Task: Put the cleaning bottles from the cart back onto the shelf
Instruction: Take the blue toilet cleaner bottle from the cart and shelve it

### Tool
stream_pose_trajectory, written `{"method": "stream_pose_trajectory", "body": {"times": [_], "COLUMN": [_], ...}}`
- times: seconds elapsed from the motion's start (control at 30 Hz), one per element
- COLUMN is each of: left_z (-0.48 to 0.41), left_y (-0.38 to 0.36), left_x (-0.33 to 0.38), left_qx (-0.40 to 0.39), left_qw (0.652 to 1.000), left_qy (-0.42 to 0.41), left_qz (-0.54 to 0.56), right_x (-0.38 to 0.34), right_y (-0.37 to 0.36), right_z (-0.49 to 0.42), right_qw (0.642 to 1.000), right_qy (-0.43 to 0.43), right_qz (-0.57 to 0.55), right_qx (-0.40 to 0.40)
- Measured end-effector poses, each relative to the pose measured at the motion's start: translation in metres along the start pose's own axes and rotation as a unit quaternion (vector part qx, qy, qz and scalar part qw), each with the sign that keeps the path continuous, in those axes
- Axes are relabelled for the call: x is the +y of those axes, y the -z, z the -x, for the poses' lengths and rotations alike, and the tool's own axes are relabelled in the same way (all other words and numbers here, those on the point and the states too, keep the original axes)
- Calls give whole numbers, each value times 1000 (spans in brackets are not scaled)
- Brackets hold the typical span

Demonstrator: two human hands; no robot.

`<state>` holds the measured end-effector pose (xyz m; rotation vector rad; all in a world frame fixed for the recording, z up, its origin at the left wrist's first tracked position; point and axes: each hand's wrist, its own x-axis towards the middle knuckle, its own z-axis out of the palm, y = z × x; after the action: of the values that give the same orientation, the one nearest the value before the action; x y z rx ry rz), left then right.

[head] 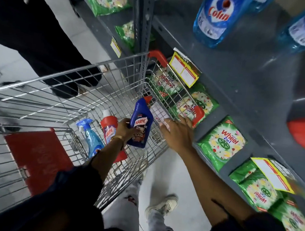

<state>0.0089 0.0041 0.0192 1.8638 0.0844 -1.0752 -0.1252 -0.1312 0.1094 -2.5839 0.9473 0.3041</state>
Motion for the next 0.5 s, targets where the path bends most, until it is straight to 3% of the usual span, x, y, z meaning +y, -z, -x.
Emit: {"method": "stream_pose_trajectory", "body": {"times": [0.1,0.17,0.23,0.27,0.33,0.5], "left_z": [48,88,125,143,179,242], "left_y": [15,22,24,23,14,-23], "left_x": [43,73,98,107,120,121], "left_qx": [-2,-13,-36,-51,-89,-203], "left_qw": [995,987,978,973,964,940], "left_qy": [-87,-138,-181,-199,-229,-263], "left_qz": [46,78,98,101,104,81], "right_x": [-2,-10,-19,-21,-20,24], "right_y": [20,43,63,70,82,100], "right_z": [3,19,41,55,85,163], "right_qw": [976,891,791,757,725,701], "right_qy": [-29,-51,-47,-41,-39,-80], "right_qz": [-208,-441,-601,-645,-685,-707], "right_qx": [-55,-96,-103,-94,-60,47]}}
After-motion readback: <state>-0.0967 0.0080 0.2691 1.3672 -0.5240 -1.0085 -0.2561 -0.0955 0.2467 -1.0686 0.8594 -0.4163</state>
